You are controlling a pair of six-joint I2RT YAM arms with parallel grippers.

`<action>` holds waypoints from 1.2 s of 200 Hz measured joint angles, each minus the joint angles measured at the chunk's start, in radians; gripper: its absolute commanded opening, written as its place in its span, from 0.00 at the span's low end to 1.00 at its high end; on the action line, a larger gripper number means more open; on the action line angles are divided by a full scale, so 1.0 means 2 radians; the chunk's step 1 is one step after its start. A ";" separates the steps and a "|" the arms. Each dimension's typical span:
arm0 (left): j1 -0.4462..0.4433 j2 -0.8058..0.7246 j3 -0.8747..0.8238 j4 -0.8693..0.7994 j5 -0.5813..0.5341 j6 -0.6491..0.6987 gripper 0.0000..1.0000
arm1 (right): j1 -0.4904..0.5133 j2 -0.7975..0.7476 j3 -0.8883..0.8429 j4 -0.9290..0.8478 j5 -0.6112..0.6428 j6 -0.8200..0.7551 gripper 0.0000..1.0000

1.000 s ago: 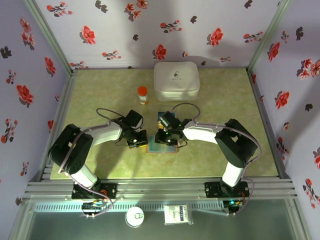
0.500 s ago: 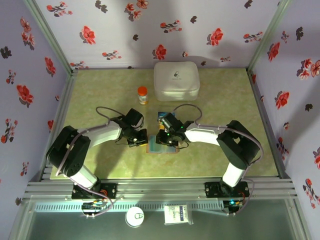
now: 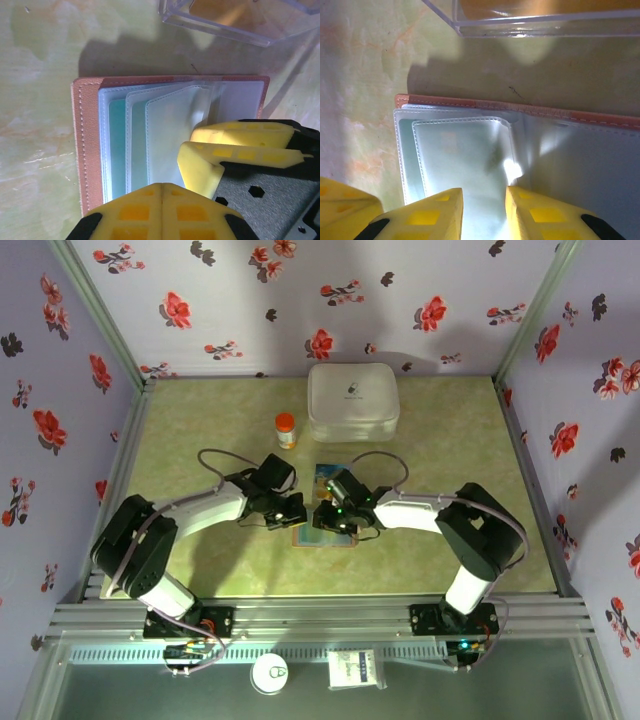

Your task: Take the credit cards out of the card holder

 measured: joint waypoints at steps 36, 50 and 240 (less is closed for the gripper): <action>-0.002 0.006 0.000 0.014 0.001 -0.013 0.18 | -0.007 -0.009 -0.020 0.024 -0.009 0.004 0.29; -0.002 0.007 -0.001 0.021 0.003 -0.015 0.22 | -0.011 -0.011 -0.029 0.037 -0.016 0.009 0.29; -0.003 0.034 -0.004 0.038 0.005 -0.028 0.33 | -0.042 -0.017 -0.113 0.204 -0.078 0.052 0.28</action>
